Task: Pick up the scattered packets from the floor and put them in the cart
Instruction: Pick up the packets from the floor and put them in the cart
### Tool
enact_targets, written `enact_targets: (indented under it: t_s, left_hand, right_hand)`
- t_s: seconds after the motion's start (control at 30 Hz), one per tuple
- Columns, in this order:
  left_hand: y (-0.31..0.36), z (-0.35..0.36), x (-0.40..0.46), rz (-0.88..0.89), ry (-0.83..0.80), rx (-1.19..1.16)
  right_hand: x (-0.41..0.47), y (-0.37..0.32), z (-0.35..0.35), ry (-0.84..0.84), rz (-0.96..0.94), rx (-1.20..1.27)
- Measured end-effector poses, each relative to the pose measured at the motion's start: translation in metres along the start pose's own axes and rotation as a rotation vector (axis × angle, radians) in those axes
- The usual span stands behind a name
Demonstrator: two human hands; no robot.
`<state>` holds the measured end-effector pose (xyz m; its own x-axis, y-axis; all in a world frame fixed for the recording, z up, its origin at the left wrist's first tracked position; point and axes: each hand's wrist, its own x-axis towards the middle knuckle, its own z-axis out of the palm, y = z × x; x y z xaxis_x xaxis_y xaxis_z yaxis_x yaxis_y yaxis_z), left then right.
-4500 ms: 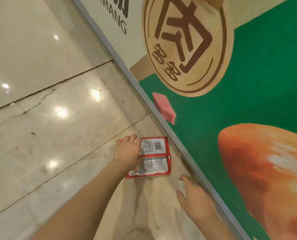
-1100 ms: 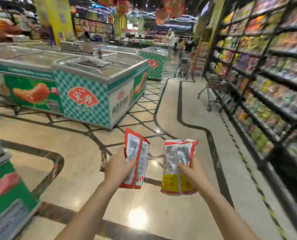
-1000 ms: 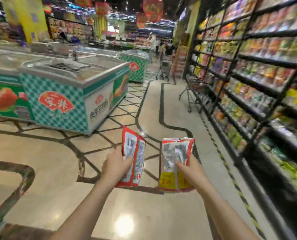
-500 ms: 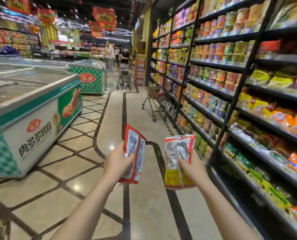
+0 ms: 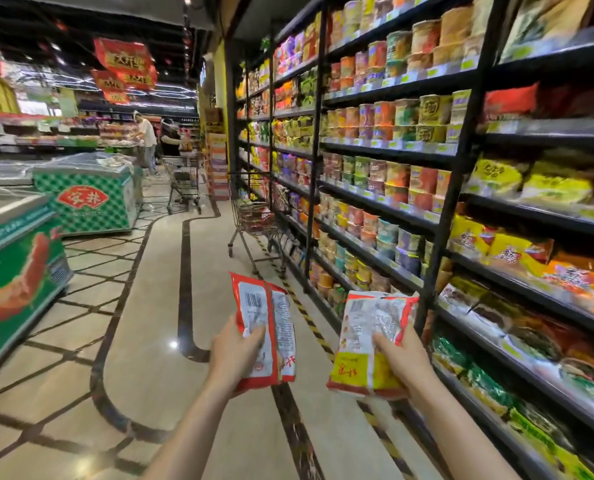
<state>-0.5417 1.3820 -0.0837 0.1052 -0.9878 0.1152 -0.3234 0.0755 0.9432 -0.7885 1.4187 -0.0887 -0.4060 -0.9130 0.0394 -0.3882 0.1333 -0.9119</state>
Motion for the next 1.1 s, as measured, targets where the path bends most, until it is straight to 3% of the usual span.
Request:
enact_targets:
  t_s: [0.2,1.1]
  left_hand:
    - [0.011,0.064,0.177,-0.037,0.008,-0.098]
    - [-0.050,0.217,0.909,-0.114,0.127,-0.061]
  right_hand:
    - [0.195,-0.010,0.044,-0.149,-0.027,0.071]
    - [0.925,-0.097,0.295,-0.086,-0.032,0.223]
